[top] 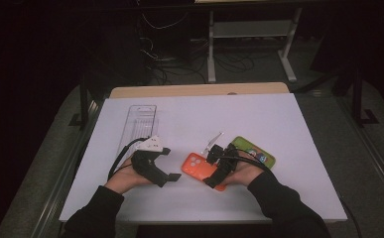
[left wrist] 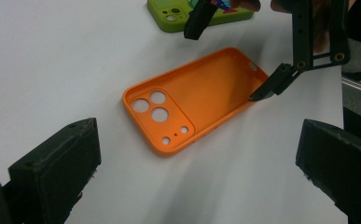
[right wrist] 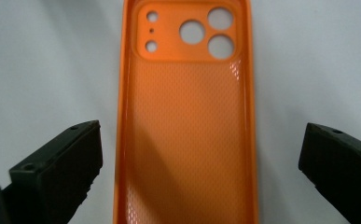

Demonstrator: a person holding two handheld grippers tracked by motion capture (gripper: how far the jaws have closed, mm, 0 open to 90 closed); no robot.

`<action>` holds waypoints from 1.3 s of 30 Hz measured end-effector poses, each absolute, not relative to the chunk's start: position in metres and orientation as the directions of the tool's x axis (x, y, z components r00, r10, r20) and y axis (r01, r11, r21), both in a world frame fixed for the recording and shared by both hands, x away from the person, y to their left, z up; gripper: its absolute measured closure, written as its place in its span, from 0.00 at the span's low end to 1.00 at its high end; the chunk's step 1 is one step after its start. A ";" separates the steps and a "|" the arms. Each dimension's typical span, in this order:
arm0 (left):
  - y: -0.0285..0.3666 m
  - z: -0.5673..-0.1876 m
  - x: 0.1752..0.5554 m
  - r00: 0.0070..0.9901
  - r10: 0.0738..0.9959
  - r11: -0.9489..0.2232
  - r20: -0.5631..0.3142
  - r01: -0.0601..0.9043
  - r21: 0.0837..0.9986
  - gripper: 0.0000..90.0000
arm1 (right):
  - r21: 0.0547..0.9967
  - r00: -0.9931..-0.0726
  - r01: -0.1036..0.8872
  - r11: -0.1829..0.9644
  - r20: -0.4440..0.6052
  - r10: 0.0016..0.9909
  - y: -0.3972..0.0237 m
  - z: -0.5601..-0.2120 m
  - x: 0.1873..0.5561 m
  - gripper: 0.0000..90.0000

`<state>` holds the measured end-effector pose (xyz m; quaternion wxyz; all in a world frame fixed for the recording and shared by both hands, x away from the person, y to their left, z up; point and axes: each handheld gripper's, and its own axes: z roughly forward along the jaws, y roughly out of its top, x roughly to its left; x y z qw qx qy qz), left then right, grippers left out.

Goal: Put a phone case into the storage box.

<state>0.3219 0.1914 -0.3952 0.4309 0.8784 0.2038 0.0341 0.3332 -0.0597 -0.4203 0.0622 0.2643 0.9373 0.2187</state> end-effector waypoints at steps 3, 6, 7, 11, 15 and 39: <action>0.191 -0.395 0.322 0.915 0.387 -0.544 -0.117 0.329 0.772 0.00 | 0.427 -0.856 0.466 0.775 -0.003 0.517 -0.059 -0.424 0.333 0.00; 0.191 -0.395 0.322 0.915 0.386 -0.545 -0.117 0.328 0.772 0.00 | 0.402 -0.856 0.475 0.783 0.005 0.517 -0.057 -0.429 0.332 0.00; 0.191 -0.395 0.322 0.915 0.385 -0.544 -0.117 0.328 0.772 0.00 | 0.402 -0.856 0.475 0.783 0.005 0.517 -0.057 -0.429 0.332 0.00; 0.191 -0.395 0.322 0.915 0.385 -0.545 -0.119 0.329 0.771 0.00 | 0.393 -0.860 0.474 0.788 0.013 0.511 -0.058 -0.431 0.333 0.03; 0.191 -0.395 0.321 0.916 0.382 -0.542 -0.120 0.327 0.774 0.00 | 0.385 -0.867 0.462 0.799 0.008 0.498 -0.057 -0.433 0.333 0.08; 0.191 -0.396 0.322 0.917 0.381 -0.551 -0.115 0.325 0.768 0.00 | 0.382 -0.873 0.453 0.806 0.008 0.487 -0.058 -0.432 0.331 0.18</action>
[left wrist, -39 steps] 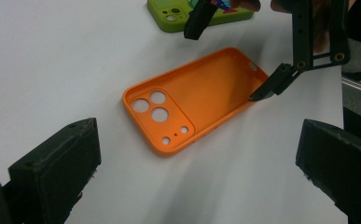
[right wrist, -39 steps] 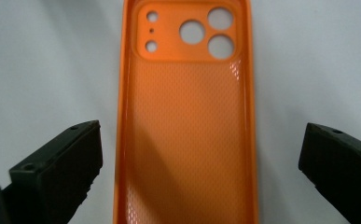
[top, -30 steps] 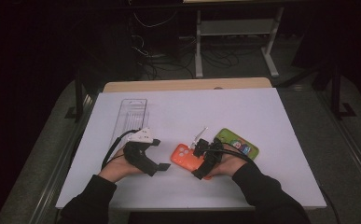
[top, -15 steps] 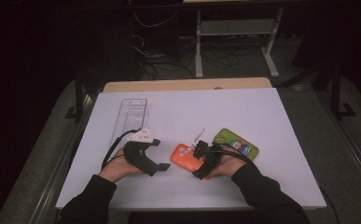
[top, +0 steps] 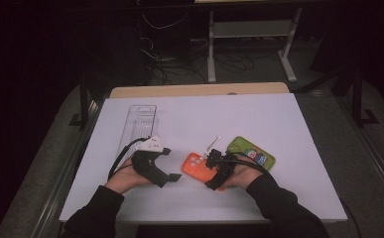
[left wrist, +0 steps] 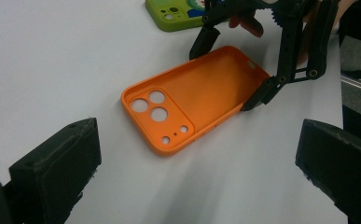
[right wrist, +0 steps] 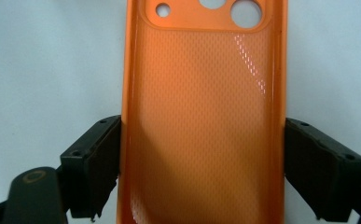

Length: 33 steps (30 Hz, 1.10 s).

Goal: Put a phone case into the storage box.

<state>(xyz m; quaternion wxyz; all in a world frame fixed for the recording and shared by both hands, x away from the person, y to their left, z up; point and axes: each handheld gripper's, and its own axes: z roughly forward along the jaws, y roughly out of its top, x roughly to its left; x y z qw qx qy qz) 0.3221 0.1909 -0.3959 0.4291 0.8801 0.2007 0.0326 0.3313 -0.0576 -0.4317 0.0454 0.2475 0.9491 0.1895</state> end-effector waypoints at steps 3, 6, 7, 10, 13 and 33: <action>0.191 -0.396 0.323 0.918 0.380 -0.552 -0.112 0.322 0.769 0.00 | 0.389 -0.879 0.442 0.808 0.009 0.477 -0.060 -0.430 0.332 0.18; 0.191 -0.396 0.323 0.920 0.376 -0.558 -0.107 0.317 0.767 0.00 | 0.405 -0.884 0.429 0.807 0.006 0.467 -0.063 -0.425 0.334 0.18; 0.191 -0.396 0.323 0.921 0.374 -0.561 -0.105 0.315 0.765 0.00 | 0.409 -0.886 0.424 0.808 0.002 0.463 -0.064 -0.423 0.334 0.18; 0.191 -0.397 0.324 0.920 0.379 -0.563 -0.103 0.317 0.763 0.00 | 0.423 -0.896 0.404 0.811 0.003 0.445 -0.069 -0.419 0.336 0.18; 0.190 -0.398 0.325 0.918 0.383 -0.555 -0.102 0.317 0.769 0.00 | 0.422 -0.906 0.384 0.821 -0.001 0.424 -0.074 -0.414 0.340 0.18; 0.178 -0.375 0.344 0.966 0.248 -0.619 -0.070 0.214 0.756 0.00 | 0.430 -0.969 0.235 0.872 0.033 0.245 -0.105 -0.380 0.359 0.17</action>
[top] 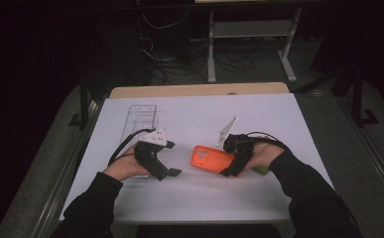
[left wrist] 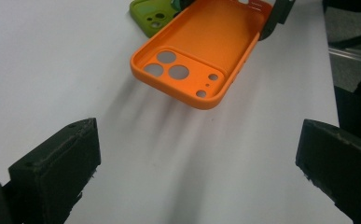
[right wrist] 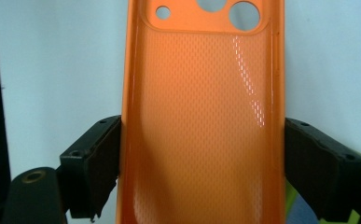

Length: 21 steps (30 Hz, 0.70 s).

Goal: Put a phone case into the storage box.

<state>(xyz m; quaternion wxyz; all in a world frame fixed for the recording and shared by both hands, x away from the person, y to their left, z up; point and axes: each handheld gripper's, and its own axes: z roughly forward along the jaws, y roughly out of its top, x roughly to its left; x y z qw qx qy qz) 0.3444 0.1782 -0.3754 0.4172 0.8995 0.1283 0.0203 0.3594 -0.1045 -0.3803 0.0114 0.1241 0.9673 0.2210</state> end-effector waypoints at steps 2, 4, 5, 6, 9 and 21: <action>0.175 -0.371 0.348 0.971 0.229 -0.628 -0.065 0.199 0.752 0.00 | 0.435 -0.972 0.224 0.872 0.033 0.233 -0.106 -0.375 0.362 0.17; 0.172 -0.367 0.351 0.976 0.206 -0.638 -0.065 0.184 0.748 0.00 | 0.441 -0.977 0.204 0.874 0.035 0.210 -0.106 -0.372 0.363 0.17; 0.170 -0.366 0.352 0.977 0.202 -0.640 -0.067 0.184 0.746 0.00 | 0.441 -0.979 0.194 0.876 0.030 0.202 -0.106 -0.370 0.364 0.17; 0.168 -0.364 0.354 0.979 0.191 -0.649 -0.066 0.176 0.741 0.00 | 0.437 -0.980 0.192 0.879 0.031 0.198 -0.105 -0.369 0.364 0.17; 0.164 -0.359 0.357 0.984 0.168 -0.665 -0.054 0.154 0.731 0.00 | 0.444 -0.985 0.169 0.880 0.038 0.170 -0.103 -0.364 0.365 0.17; 0.148 -0.349 0.362 0.998 0.053 -0.717 -0.037 0.063 0.694 0.00 | 0.433 -0.997 0.071 0.899 0.046 0.056 -0.085 -0.354 0.367 0.17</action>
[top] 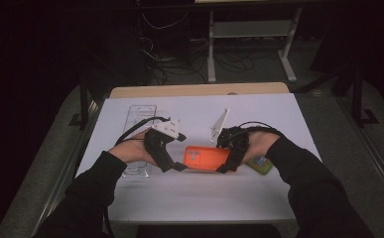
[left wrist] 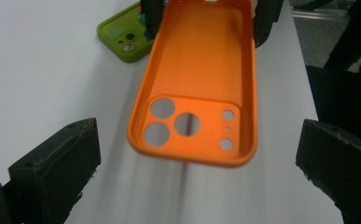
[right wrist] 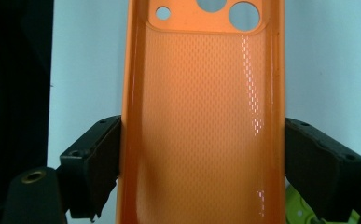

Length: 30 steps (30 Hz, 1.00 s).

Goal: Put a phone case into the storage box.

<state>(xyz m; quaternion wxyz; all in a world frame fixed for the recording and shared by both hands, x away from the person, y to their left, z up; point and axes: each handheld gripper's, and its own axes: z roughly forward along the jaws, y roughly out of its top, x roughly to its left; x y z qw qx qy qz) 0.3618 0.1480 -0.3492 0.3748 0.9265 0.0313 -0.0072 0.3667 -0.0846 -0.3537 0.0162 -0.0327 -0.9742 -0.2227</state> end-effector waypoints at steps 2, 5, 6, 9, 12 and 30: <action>0.145 -0.351 0.363 0.998 0.036 -0.724 -0.042 0.055 0.688 0.00 | 0.427 -0.998 0.056 0.903 0.042 0.042 -0.081 -0.352 0.366 0.17; 0.140 -0.354 0.363 0.998 0.016 -0.738 -0.058 0.051 0.673 0.00 | 0.422 -0.999 0.042 0.906 0.038 0.028 -0.076 -0.349 0.365 0.17; 0.138 -0.356 0.363 0.998 0.008 -0.744 -0.067 0.050 0.667 0.00 | 0.420 -0.999 0.038 0.907 0.037 0.025 -0.074 -0.349 0.364 0.17; 0.132 -0.359 0.360 0.997 -0.008 -0.767 -0.071 0.039 0.640 0.00 | 0.408 -0.999 0.021 0.913 0.032 0.009 -0.069 -0.349 0.363 0.17; 0.128 -0.360 0.359 0.997 -0.021 -0.779 -0.072 0.029 0.627 0.00 | 0.406 -1.000 0.012 0.914 0.030 -0.001 -0.066 -0.349 0.363 0.17; 0.121 -0.367 0.361 0.998 -0.008 -0.813 -0.055 0.025 0.582 0.10 | 0.430 -0.999 -0.002 0.903 0.030 -0.017 -0.064 -0.342 0.362 0.17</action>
